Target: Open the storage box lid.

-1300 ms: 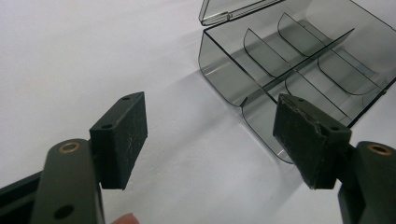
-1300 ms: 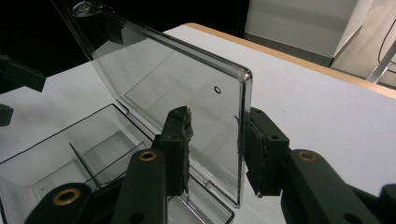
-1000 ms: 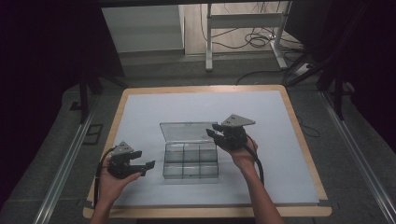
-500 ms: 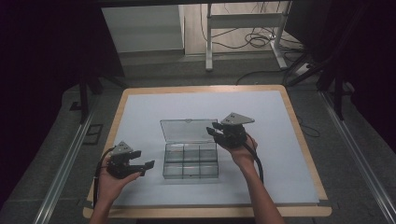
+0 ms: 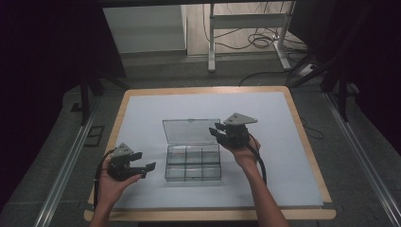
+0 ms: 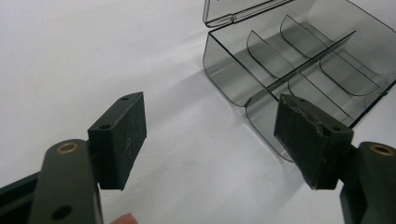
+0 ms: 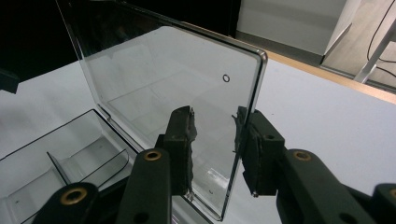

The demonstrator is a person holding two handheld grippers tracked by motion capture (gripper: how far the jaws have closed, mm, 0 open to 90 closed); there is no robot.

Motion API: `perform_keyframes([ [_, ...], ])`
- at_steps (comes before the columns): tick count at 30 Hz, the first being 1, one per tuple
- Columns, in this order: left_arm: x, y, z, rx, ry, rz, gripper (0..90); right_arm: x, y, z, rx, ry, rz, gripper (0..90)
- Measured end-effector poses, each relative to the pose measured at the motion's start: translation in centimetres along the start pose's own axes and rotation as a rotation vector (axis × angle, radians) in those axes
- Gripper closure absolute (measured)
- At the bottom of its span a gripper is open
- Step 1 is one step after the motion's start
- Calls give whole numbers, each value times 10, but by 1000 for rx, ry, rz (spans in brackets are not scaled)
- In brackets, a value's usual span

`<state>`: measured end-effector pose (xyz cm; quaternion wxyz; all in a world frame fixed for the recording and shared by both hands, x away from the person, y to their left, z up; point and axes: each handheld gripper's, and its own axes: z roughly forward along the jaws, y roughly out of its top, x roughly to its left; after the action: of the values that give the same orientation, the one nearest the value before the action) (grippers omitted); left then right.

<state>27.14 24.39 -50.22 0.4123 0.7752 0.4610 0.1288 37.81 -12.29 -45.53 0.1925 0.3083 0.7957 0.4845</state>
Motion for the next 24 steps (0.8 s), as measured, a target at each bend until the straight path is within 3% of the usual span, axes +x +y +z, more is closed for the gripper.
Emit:
perform_keyframes([
  [24, 3, -1, -1, 0, 3, -6, 259, -9, 0, 8, 2, -12, 27, 665],
])
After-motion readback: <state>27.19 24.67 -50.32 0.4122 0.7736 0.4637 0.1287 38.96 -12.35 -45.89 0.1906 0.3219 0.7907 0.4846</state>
